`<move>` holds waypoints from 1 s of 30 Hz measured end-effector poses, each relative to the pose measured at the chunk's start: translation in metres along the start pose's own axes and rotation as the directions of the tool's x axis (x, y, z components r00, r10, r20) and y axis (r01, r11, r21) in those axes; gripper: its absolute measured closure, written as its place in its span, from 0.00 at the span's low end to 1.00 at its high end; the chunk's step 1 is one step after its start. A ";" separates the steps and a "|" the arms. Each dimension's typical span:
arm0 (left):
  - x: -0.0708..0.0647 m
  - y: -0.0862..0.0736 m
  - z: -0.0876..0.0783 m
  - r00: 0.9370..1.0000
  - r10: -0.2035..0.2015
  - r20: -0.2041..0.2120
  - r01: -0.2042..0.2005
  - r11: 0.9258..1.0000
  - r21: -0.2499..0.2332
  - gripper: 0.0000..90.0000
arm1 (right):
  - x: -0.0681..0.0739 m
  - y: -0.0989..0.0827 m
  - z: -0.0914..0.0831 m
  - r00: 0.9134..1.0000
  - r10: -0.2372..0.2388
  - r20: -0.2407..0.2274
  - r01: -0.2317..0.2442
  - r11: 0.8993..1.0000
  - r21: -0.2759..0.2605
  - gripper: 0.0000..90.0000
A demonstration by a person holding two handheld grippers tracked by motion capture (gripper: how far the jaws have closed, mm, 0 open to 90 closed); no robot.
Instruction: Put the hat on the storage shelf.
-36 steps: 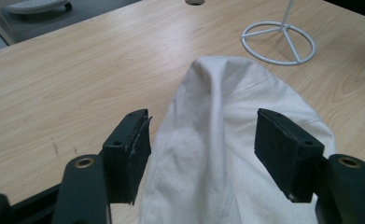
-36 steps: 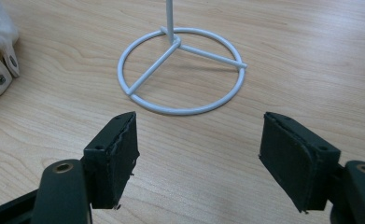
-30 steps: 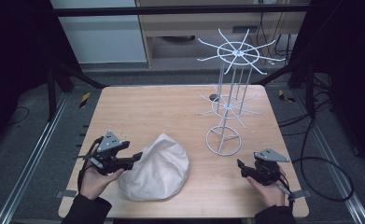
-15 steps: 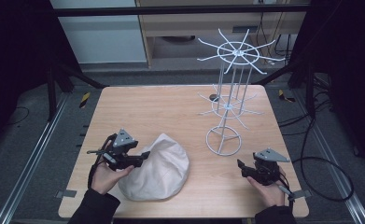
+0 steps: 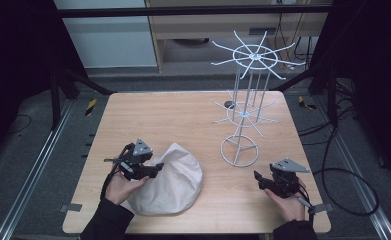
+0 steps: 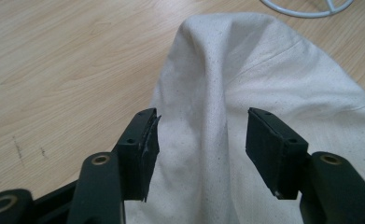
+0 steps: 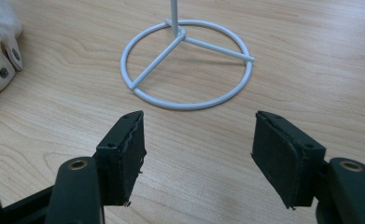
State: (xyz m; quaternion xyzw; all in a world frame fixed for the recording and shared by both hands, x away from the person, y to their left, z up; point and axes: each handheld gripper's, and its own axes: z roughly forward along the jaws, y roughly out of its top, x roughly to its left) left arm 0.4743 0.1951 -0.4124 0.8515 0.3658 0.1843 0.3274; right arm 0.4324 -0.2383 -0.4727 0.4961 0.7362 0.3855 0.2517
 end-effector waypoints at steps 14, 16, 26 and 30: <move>-0.001 0.004 0.024 1.000 0.029 0.001 -0.029 0.997 0.067 0.60 | -0.001 0.000 0.001 1.000 0.010 -0.013 -0.010 1.000 0.015 0.39; -0.001 0.004 0.025 1.000 0.031 -0.004 -0.031 0.997 0.076 0.62 | -0.001 -0.001 0.001 1.000 0.011 -0.014 -0.010 1.000 0.017 0.39; -0.001 0.003 0.030 1.000 0.023 0.009 -0.024 0.994 0.110 0.75 | -0.002 -0.001 0.003 1.000 0.002 -0.017 -0.001 1.000 0.027 0.39; -0.001 0.003 0.030 1.000 0.013 0.023 -0.016 0.993 0.114 0.84 | -0.002 -0.002 0.003 1.000 0.011 -0.018 -0.011 0.999 0.032 0.39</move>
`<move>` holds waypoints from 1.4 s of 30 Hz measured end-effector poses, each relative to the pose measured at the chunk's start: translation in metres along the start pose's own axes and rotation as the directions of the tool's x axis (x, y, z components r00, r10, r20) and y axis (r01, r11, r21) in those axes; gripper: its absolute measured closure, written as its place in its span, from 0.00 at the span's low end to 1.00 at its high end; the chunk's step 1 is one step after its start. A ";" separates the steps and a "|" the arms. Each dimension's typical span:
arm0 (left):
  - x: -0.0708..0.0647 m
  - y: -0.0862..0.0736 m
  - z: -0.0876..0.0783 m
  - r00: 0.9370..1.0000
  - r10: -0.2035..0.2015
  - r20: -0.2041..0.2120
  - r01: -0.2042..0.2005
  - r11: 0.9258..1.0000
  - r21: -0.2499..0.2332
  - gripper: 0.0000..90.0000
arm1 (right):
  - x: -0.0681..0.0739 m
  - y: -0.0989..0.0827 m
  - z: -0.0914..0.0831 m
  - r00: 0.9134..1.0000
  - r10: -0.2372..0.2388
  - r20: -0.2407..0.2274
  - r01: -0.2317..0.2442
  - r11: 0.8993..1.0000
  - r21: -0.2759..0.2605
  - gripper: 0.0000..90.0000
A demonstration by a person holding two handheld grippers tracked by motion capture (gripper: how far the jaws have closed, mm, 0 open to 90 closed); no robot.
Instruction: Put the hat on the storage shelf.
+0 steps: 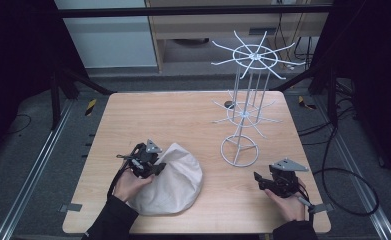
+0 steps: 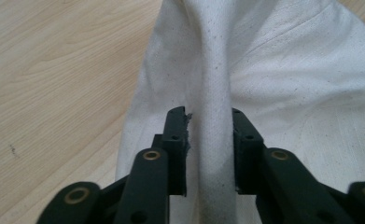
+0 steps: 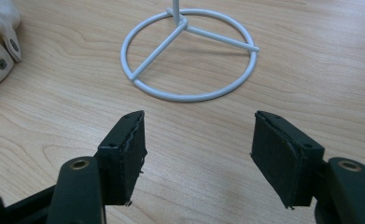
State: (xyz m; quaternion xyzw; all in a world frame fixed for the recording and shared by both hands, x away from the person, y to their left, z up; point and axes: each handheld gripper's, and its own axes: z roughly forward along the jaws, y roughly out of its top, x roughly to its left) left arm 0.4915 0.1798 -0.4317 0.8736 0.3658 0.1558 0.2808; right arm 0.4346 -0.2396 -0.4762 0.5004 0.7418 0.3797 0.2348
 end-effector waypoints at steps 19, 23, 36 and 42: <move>0.003 -0.004 -0.018 0.998 -0.044 0.050 0.046 0.998 -0.046 0.98 | -0.002 -0.001 0.002 1.000 -0.005 -0.008 0.005 1.000 0.007 0.37; 0.003 -0.004 -0.023 0.997 -0.052 0.061 0.056 0.997 -0.056 0.98 | -0.004 -0.001 0.003 1.000 -0.013 -0.004 0.013 1.000 0.002 0.37; 0.003 -0.002 -0.051 0.995 -0.043 0.094 0.055 0.990 -0.132 0.99 | -0.005 -0.001 0.002 1.000 -0.011 -0.003 0.011 1.000 -0.003 0.38; 0.001 0.000 -0.069 0.995 -0.029 0.092 0.046 0.981 -0.186 0.99 | -0.005 -0.001 0.001 1.000 0.004 -0.006 -0.004 1.000 -0.003 0.38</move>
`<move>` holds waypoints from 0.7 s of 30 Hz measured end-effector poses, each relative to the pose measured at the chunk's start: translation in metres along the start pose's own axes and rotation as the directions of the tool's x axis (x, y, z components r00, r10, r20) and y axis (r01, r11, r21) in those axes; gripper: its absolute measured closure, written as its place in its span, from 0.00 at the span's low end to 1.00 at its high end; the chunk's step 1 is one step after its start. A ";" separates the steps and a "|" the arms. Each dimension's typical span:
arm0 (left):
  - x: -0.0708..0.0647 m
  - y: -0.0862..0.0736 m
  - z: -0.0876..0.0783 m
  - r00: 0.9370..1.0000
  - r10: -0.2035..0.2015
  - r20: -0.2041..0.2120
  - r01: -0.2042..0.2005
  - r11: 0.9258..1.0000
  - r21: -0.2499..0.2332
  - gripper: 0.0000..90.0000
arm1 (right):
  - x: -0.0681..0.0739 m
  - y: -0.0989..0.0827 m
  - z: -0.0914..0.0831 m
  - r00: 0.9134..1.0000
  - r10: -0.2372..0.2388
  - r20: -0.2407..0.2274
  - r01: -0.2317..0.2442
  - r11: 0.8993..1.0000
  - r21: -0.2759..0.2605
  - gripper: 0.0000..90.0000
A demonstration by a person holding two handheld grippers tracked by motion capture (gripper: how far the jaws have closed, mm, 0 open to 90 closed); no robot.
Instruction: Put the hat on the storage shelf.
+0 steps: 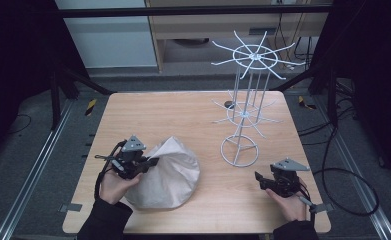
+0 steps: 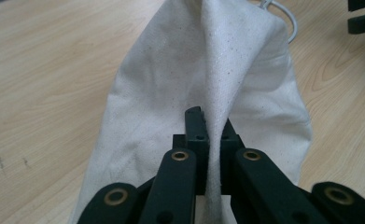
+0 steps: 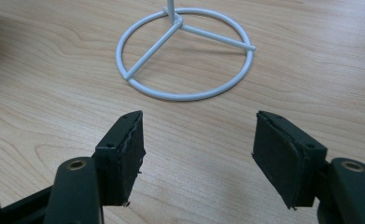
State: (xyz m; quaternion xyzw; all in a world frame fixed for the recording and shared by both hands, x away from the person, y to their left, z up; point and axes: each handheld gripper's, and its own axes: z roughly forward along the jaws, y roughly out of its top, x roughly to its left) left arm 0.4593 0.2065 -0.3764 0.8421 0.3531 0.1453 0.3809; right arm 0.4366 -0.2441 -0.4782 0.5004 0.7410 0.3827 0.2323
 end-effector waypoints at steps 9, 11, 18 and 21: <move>-0.006 0.006 -0.023 1.000 0.002 -0.008 -0.003 0.996 -0.094 0.99 | -0.001 0.000 0.001 1.000 -0.014 0.004 0.014 1.000 -0.007 0.38; -0.007 0.007 -0.027 1.000 0.000 -0.010 -0.002 0.993 -0.117 0.99 | -0.001 0.000 0.000 1.000 -0.005 0.001 0.005 1.000 -0.006 0.37; -0.010 0.009 -0.037 1.000 -0.010 -0.025 0.005 0.982 -0.190 0.99 | -0.002 0.000 0.000 1.000 -0.010 0.011 0.010 1.000 -0.014 0.37; -0.010 0.009 -0.041 0.999 -0.026 -0.023 0.020 0.975 -0.223 0.99 | -0.002 0.000 0.000 1.000 -0.010 0.012 0.010 1.000 -0.016 0.37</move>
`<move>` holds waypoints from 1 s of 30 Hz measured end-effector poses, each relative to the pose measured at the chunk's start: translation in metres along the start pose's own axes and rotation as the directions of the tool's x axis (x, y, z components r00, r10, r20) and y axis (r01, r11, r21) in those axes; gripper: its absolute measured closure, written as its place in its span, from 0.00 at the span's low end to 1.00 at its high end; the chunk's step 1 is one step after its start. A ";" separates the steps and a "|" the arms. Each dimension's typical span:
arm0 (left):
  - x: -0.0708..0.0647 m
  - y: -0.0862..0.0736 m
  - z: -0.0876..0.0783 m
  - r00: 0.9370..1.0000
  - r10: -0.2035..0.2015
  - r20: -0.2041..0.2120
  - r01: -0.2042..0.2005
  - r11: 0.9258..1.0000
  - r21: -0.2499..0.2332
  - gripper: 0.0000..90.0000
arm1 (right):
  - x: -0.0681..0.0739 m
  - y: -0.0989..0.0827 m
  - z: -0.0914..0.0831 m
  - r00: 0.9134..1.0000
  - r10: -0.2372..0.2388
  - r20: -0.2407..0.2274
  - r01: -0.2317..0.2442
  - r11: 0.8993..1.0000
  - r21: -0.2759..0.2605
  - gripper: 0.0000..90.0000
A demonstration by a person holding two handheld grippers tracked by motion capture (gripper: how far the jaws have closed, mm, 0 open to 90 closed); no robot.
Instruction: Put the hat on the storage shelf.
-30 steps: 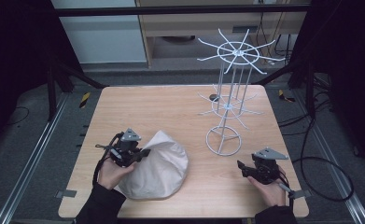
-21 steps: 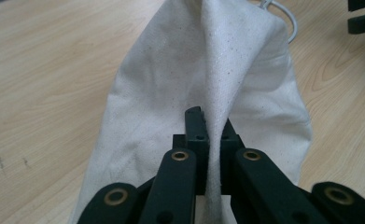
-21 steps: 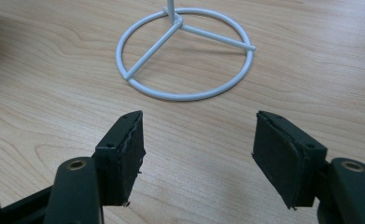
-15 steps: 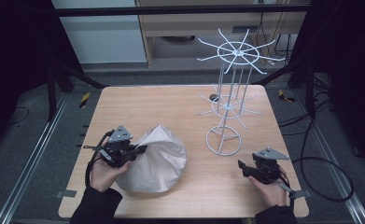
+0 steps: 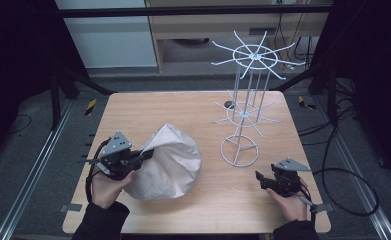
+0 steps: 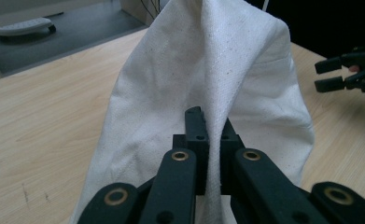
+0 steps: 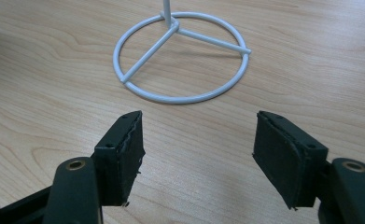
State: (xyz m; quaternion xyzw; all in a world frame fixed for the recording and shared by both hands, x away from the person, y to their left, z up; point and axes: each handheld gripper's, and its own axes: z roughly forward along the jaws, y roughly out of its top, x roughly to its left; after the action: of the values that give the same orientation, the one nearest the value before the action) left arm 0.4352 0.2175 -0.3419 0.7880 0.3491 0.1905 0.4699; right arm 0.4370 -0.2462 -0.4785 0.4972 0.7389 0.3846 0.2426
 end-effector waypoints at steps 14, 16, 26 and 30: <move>0.001 0.004 -0.023 0.997 -0.081 -0.015 0.077 0.977 -0.201 0.99 | -0.001 0.000 0.000 1.000 -0.010 0.008 0.010 1.000 -0.008 0.36; 0.000 0.004 -0.025 0.996 -0.086 -0.022 0.079 0.971 -0.224 0.99 | -0.001 0.000 0.000 1.000 -0.011 0.008 0.011 1.000 -0.008 0.36; -0.001 0.008 -0.036 0.993 -0.118 -0.027 0.102 0.934 -0.343 0.99 | -0.001 -0.001 0.000 1.000 -0.014 0.012 0.015 1.000 -0.009 0.36; -0.003 0.010 -0.040 0.991 -0.131 -0.018 0.114 0.919 -0.377 0.99 | -0.001 -0.001 -0.001 1.000 -0.008 0.014 0.008 1.000 -0.012 0.36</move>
State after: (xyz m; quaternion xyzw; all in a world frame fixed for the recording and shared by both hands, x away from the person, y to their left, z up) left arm 0.4119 0.2365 -0.3138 0.6560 0.3649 0.2409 0.6152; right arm 0.4366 -0.2472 -0.4786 0.4953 0.7371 0.3845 0.2521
